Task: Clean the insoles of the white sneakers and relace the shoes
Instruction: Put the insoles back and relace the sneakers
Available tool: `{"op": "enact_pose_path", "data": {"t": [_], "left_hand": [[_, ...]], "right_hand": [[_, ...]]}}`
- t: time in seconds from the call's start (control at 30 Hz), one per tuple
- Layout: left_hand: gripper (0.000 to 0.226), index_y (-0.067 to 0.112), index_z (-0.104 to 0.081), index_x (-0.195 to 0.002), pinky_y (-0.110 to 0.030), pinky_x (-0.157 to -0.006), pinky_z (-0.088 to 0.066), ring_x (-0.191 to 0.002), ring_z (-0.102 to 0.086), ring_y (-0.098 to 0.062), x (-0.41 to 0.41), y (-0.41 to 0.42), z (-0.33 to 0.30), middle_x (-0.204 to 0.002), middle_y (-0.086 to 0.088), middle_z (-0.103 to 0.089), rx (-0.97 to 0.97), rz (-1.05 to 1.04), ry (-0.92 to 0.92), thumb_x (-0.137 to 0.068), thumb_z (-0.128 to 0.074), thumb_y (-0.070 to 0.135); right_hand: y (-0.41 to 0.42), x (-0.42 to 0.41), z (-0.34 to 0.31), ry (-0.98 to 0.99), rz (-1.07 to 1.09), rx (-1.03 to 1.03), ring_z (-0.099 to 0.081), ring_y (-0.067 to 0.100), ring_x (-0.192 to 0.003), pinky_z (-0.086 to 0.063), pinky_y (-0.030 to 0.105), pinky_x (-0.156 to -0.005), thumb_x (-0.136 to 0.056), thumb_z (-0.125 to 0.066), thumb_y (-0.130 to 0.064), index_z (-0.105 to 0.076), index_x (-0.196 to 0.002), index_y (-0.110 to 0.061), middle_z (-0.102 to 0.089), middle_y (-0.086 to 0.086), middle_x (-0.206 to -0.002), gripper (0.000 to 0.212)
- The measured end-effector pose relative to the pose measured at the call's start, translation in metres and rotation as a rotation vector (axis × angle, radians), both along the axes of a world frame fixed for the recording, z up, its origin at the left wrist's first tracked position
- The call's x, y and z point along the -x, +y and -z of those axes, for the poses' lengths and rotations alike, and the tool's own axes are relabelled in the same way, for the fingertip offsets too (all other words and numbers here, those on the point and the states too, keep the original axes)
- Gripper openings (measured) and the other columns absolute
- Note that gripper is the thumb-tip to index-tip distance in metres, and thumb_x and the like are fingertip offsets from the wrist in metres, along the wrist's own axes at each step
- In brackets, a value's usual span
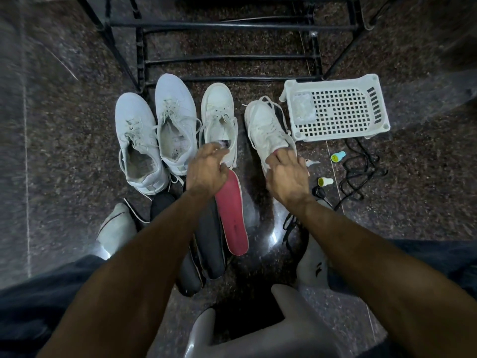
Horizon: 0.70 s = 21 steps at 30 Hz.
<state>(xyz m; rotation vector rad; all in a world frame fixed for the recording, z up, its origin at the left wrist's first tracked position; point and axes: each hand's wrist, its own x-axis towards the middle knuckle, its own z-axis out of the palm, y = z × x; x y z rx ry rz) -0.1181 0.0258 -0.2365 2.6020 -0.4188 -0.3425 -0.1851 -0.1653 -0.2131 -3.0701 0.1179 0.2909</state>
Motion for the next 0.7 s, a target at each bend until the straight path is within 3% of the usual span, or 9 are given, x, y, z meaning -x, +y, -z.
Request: {"op": "enact_pose_path", "data": {"t": [0.1,0.2,0.33,0.47,0.6,0.67,0.7], "left_hand": [[0.052,0.017,-0.052,-0.137,-0.05,-0.106,-0.038,-0.136,-0.037,-0.024,-0.017,0.007,0.0,-0.142,-0.004,-0.048,-0.102,0.103,-0.009,-0.085,-0.054,0.009],[0.061,0.016,-0.038,-0.147,-0.046,-0.114,-0.029,-0.146,-0.02,-0.021,-0.021,0.005,-0.002,-0.152,-0.004,-0.038,-0.23,0.221,0.107,-0.088,-0.05,0.008],[0.064,0.012,-0.029,-0.15,-0.041,-0.113,-0.028,-0.148,-0.015,-0.019,-0.016,0.004,-0.007,-0.157,-0.004,-0.028,-0.228,0.26,0.152,-0.089,-0.048,0.006],[0.066,0.012,-0.025,-0.152,-0.037,-0.117,-0.023,-0.149,-0.008,-0.018,-0.013,0.005,-0.007,-0.159,-0.003,-0.025,-0.172,0.243,0.2,-0.09,-0.045,0.002],[0.066,0.013,-0.029,-0.151,-0.039,-0.117,-0.026,-0.149,-0.013,-0.019,-0.007,0.0,-0.004,-0.157,-0.004,-0.029,-0.134,0.229,0.226,-0.089,-0.048,0.002],[0.065,0.014,-0.031,-0.15,-0.04,-0.115,-0.031,-0.146,-0.02,-0.02,0.0,-0.005,-0.004,-0.153,-0.005,-0.034,-0.136,0.239,0.221,-0.089,-0.051,0.005],[0.065,0.014,-0.032,-0.15,-0.04,-0.113,-0.033,-0.144,-0.024,-0.021,0.004,-0.008,-0.005,-0.151,-0.007,-0.037,-0.133,0.248,0.225,-0.089,-0.052,0.007]], "right_hand": [[0.026,0.02,0.006,0.194,0.003,-0.167,-0.062,0.029,-0.094,-0.045,0.035,-0.075,-0.093,-0.052,-0.03,-0.06,-0.109,-0.014,-0.063,0.007,-0.105,0.024],[0.054,0.051,0.034,0.505,0.238,-0.357,-0.063,0.031,-0.099,-0.046,0.035,-0.077,-0.089,-0.054,-0.05,-0.057,-0.116,-0.021,-0.066,0.006,-0.108,0.041],[0.077,0.072,0.057,0.561,0.494,-0.582,-0.063,0.03,-0.102,-0.05,0.036,-0.08,-0.08,-0.064,-0.05,-0.056,-0.107,-0.024,-0.067,0.002,-0.108,0.038],[0.075,0.065,0.063,0.597,0.55,-0.608,-0.064,0.031,-0.1,-0.052,0.038,-0.083,-0.08,-0.066,-0.035,-0.061,-0.096,-0.025,-0.068,0.007,-0.108,0.02],[0.042,0.065,0.053,0.611,0.551,-0.614,-0.066,0.024,-0.08,-0.055,0.033,-0.07,-0.086,-0.061,-0.037,-0.06,-0.083,-0.027,-0.069,0.004,-0.094,0.011],[0.021,0.077,0.049,0.595,0.532,-0.491,-0.065,0.026,-0.081,-0.055,0.035,-0.07,-0.089,-0.055,-0.03,-0.058,-0.091,-0.025,-0.068,0.005,-0.096,0.006],[0.012,0.084,0.048,0.572,0.521,-0.395,-0.065,0.029,-0.089,-0.053,0.038,-0.072,-0.089,-0.056,-0.027,-0.055,-0.103,-0.021,-0.064,0.006,-0.101,0.015]]}}
